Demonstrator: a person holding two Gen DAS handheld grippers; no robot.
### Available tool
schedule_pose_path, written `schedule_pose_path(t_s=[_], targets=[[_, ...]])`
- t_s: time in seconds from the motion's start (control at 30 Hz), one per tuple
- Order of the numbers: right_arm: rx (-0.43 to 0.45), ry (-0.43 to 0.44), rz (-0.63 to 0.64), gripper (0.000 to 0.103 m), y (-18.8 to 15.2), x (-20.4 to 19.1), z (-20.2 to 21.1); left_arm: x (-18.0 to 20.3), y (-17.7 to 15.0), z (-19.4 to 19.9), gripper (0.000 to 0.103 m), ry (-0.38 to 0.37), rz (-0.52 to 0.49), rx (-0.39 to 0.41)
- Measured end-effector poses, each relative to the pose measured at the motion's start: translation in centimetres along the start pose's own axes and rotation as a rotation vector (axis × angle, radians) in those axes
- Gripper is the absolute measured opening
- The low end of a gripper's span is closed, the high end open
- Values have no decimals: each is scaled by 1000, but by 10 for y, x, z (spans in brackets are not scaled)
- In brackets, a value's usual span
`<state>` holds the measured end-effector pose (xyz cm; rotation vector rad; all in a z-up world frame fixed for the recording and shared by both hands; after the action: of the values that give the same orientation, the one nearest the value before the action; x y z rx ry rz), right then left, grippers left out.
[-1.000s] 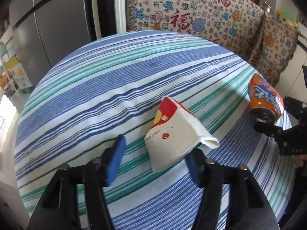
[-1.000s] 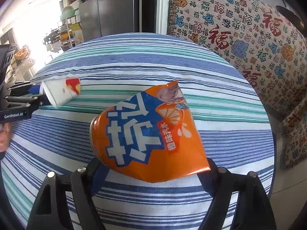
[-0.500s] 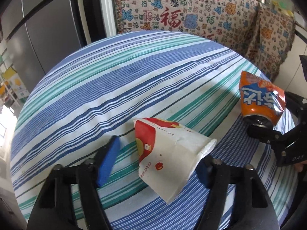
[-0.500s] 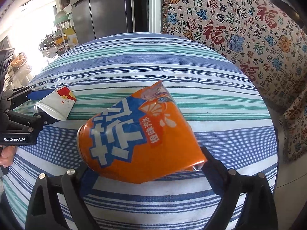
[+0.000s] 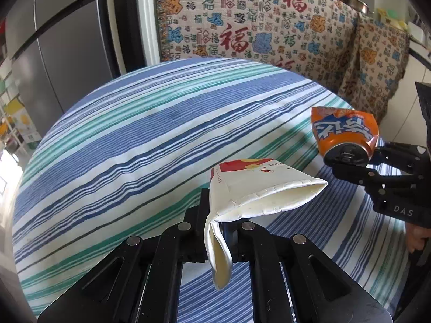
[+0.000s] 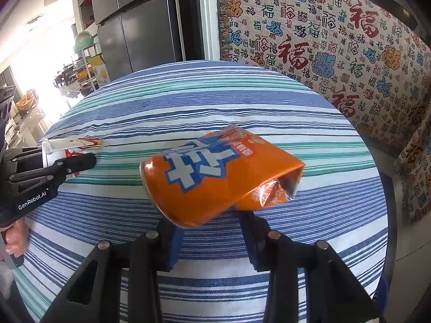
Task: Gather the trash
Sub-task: 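Lift the orange can with the right tool and regrip it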
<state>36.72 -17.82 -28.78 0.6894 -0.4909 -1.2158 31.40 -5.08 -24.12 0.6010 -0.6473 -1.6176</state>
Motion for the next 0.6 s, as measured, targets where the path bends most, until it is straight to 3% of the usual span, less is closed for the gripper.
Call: schedule_pose_path(t_s=[0.2,0.37,0.43,0.47,0.57,0.6], targets=[[22,-1,-12,37,-1,10,13,19,8,1,5,-33,-2,17],[-43,1,-19,38,-12,21,11,25,7,-9,5,-36,-3,-5],[-33,15,-37,67,-12,24,13,26,4,-12,5,-33,-7,-16],[-25,11,-46,90,-12,26,14,26,4,-13,5,-33,-4,-20],[-43,63,-78,95,-10,26,10,22,2,-17,6,-37,22,-39],[-66,86,-131,103,-9,26,8,21,2,-19,6,-41,34,-48]])
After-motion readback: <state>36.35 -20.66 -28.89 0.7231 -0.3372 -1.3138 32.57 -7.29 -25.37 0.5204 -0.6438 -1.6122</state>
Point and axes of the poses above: each gripper's, at about its wrist camera, not at the fingertips, and z roughly against the way its jaws point, x to its right, y to its top, the point moved 8 cm from there along -z, roughly the way its jaws point, and after that the axes turned 3 degrees about x, right-handed, at the moved point
